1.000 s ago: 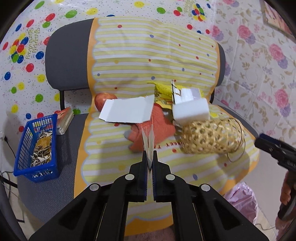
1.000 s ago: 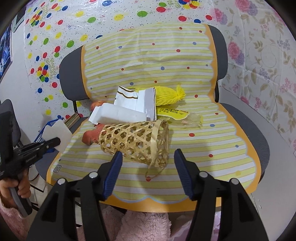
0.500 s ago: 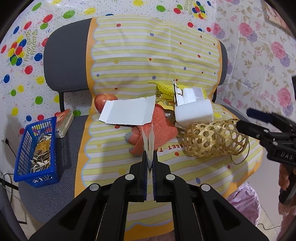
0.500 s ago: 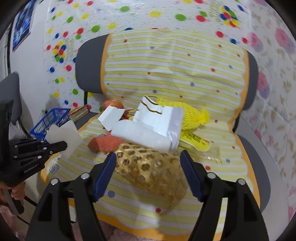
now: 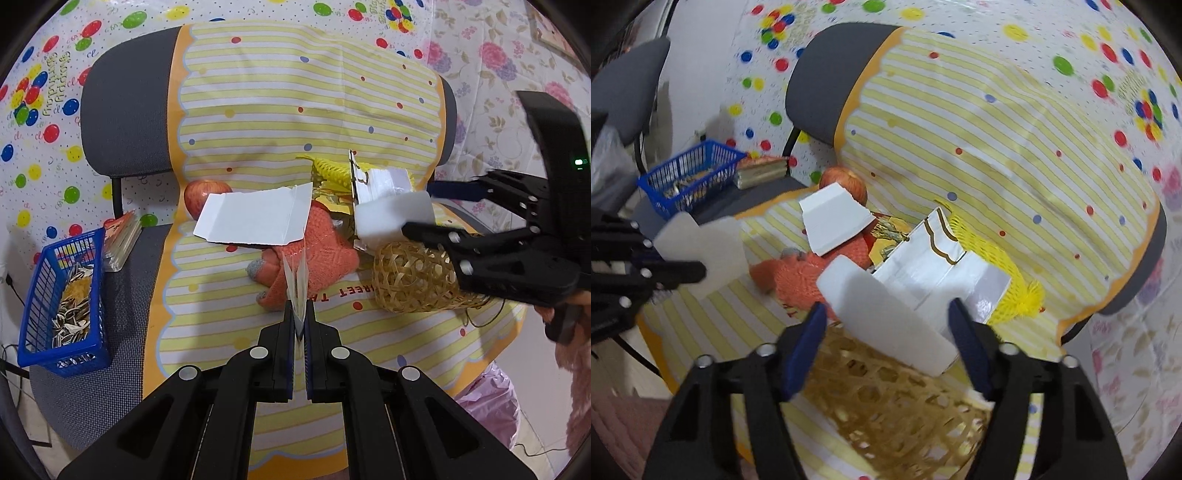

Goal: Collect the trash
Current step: 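Grasp the white foam block with the right tool while the left tool holds the card, then carry both items over the pink trash bin and open both tools, then move both open tools back over the chair mat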

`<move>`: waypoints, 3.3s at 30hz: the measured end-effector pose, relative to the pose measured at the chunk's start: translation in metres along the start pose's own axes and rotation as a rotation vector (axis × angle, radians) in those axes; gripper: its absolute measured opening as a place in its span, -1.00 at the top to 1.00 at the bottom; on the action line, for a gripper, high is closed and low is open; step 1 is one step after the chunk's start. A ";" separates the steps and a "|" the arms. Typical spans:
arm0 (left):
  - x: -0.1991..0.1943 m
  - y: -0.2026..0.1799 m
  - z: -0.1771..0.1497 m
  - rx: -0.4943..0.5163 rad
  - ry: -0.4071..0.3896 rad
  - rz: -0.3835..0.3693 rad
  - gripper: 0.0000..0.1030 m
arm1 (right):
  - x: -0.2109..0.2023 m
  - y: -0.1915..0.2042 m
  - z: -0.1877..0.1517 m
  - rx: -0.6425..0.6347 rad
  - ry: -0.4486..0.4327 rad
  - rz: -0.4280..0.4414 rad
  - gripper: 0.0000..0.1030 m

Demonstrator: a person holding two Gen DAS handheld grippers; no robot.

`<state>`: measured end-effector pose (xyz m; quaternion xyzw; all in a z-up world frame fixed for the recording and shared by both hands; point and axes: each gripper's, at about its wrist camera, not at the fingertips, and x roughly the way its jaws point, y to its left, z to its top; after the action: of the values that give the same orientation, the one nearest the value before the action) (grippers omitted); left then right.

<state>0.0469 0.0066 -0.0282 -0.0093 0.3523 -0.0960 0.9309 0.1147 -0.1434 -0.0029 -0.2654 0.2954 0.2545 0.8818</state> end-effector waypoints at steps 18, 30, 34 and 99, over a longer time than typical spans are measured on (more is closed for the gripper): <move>-0.001 -0.002 0.011 0.002 -0.013 0.026 0.91 | -0.057 -0.109 -0.012 0.441 -0.249 -0.026 0.36; -0.063 -0.062 0.009 0.122 -0.139 -0.112 0.91 | -0.171 -0.086 -0.090 0.692 -0.324 -0.124 0.36; -0.071 -0.096 -0.005 0.189 -0.151 -0.171 0.91 | -0.186 -0.062 -0.127 0.736 -0.247 -0.171 0.35; -0.034 -0.148 -0.071 0.248 0.028 -0.307 0.01 | -0.212 -0.009 -0.250 0.910 -0.066 -0.267 -0.03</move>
<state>-0.0504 -0.1290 -0.0466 0.0529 0.3453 -0.2798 0.8943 -0.1242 -0.3665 -0.0325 0.1204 0.3119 -0.0079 0.9424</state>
